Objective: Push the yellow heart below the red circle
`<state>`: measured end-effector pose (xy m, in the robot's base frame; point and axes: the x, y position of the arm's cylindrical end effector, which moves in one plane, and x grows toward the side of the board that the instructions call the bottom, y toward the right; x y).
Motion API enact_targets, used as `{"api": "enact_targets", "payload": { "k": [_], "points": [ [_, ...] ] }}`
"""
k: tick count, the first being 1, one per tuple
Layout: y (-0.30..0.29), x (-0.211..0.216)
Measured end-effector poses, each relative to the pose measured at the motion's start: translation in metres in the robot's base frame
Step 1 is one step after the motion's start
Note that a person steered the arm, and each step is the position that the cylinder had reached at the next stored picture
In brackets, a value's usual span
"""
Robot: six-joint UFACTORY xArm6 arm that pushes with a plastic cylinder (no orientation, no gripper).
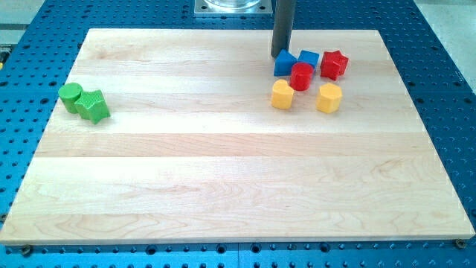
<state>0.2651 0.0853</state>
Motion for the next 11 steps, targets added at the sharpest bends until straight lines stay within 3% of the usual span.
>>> {"api": "enact_targets", "payload": {
  "k": [2, 3, 4, 5, 7, 9, 11],
  "points": [
    [0.011, -0.018],
    [0.066, -0.052],
    [0.151, -0.053],
    [0.187, -0.046],
    [0.199, 0.041],
    [0.112, 0.187],
    [0.068, 0.208]
  ]
}}
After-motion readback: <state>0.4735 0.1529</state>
